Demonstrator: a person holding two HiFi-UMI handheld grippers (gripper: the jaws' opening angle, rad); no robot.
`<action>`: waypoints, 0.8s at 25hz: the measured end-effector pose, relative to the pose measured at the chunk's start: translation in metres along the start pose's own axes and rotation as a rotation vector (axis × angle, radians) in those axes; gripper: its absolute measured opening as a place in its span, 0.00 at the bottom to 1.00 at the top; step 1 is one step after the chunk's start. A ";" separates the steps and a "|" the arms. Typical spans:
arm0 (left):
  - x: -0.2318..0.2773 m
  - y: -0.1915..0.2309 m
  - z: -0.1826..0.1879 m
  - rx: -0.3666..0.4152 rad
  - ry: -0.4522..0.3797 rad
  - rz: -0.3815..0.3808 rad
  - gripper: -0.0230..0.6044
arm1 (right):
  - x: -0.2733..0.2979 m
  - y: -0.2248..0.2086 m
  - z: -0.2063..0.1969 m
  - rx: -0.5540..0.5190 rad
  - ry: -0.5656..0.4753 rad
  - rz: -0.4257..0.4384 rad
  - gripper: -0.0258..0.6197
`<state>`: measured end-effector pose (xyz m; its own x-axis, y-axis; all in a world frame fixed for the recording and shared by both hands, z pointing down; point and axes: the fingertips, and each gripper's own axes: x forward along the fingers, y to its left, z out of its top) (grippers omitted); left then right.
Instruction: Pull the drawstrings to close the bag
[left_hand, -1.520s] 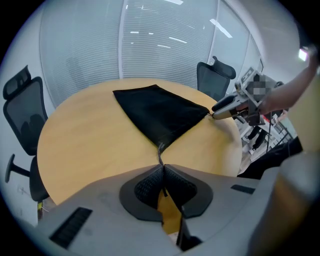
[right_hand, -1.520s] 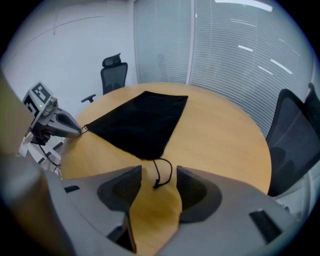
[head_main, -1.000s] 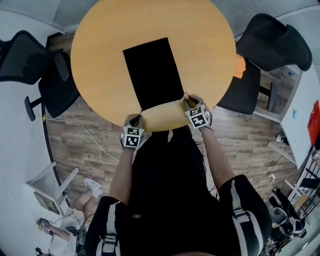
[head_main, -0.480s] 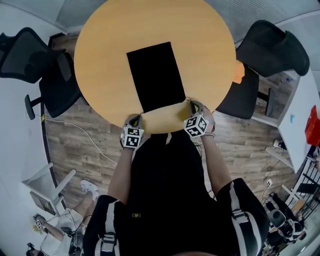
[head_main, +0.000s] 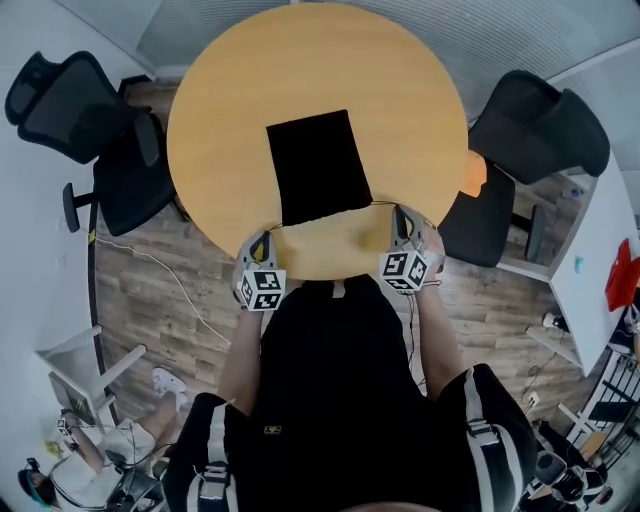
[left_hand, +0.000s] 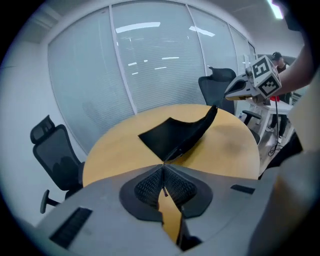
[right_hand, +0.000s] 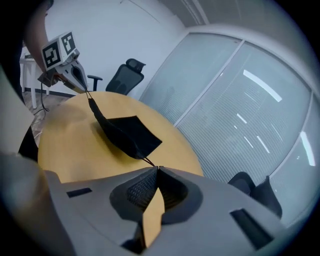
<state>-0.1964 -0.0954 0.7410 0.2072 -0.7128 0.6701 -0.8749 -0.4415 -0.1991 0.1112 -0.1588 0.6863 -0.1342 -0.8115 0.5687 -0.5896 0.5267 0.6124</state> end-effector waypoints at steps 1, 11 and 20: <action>-0.007 0.004 0.011 -0.005 -0.021 0.029 0.07 | -0.002 -0.011 0.009 -0.007 -0.028 -0.013 0.13; -0.081 0.046 0.127 0.035 -0.214 0.293 0.07 | -0.024 -0.108 0.093 -0.075 -0.285 -0.132 0.13; -0.169 0.059 0.228 0.054 -0.411 0.426 0.07 | -0.084 -0.186 0.155 0.014 -0.517 -0.198 0.13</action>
<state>-0.1831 -0.1253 0.4535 0.0042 -0.9811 0.1935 -0.8969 -0.0892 -0.4331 0.1090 -0.2273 0.4395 -0.3913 -0.9151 0.0973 -0.6535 0.3507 0.6707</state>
